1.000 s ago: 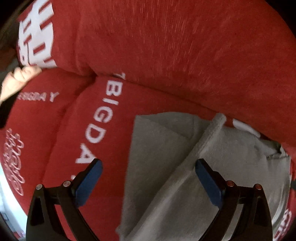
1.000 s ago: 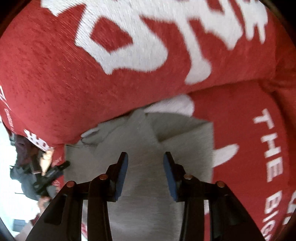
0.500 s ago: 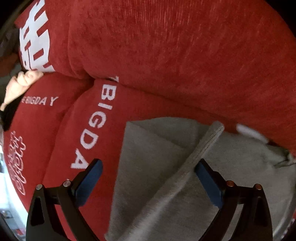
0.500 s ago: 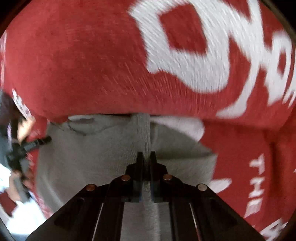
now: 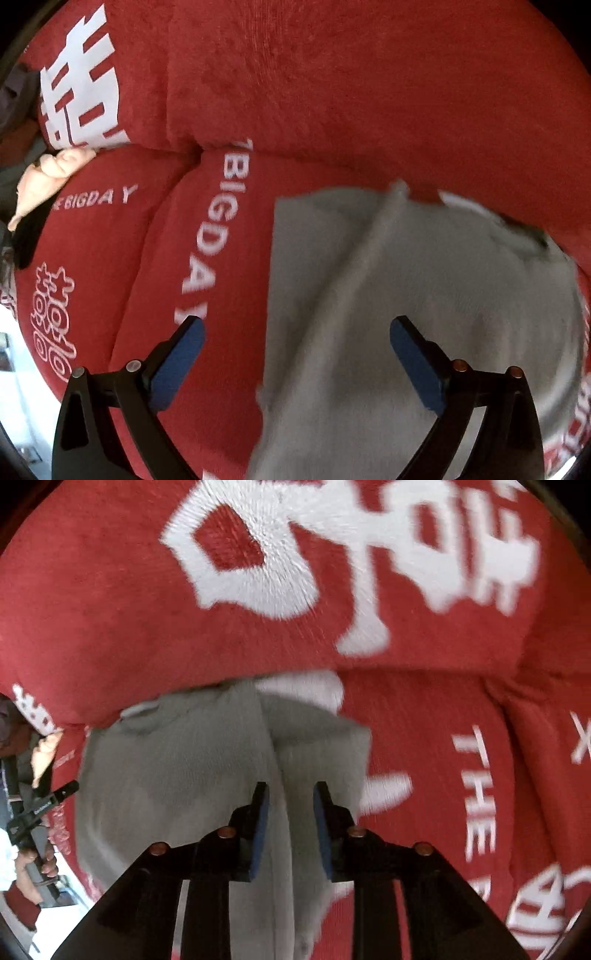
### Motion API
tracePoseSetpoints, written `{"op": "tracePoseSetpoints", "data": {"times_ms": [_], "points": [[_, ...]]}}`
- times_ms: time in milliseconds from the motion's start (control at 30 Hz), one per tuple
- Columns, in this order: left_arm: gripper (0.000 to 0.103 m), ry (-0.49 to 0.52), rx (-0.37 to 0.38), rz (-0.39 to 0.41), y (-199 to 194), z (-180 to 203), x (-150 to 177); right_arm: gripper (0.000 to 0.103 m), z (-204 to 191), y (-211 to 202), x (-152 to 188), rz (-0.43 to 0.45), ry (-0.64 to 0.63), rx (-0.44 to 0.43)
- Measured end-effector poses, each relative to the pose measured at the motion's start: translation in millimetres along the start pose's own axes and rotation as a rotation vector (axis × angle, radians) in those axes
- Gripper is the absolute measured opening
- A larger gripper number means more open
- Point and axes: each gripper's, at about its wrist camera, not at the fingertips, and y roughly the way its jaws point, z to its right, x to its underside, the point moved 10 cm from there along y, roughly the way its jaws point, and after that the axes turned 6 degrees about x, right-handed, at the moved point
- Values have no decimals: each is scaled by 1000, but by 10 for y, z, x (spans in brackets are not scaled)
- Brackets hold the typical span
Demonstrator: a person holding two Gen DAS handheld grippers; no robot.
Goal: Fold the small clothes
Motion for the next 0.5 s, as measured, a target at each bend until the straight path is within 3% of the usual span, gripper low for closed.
{"op": "tracePoseSetpoints", "data": {"times_ms": [167, 333, 500], "points": [[100, -49, 106, -68, -202, -24, 519, 29, 112, -245, 541, -57, 65, -38], [100, -110, 137, -103, -240, -227, 887, 30, 40, -322, 981, -80, 162, -92], [100, -113, 187, -126, -175, -387, 1052, 30, -493, -327, 1295, -74, 162, -143]]}}
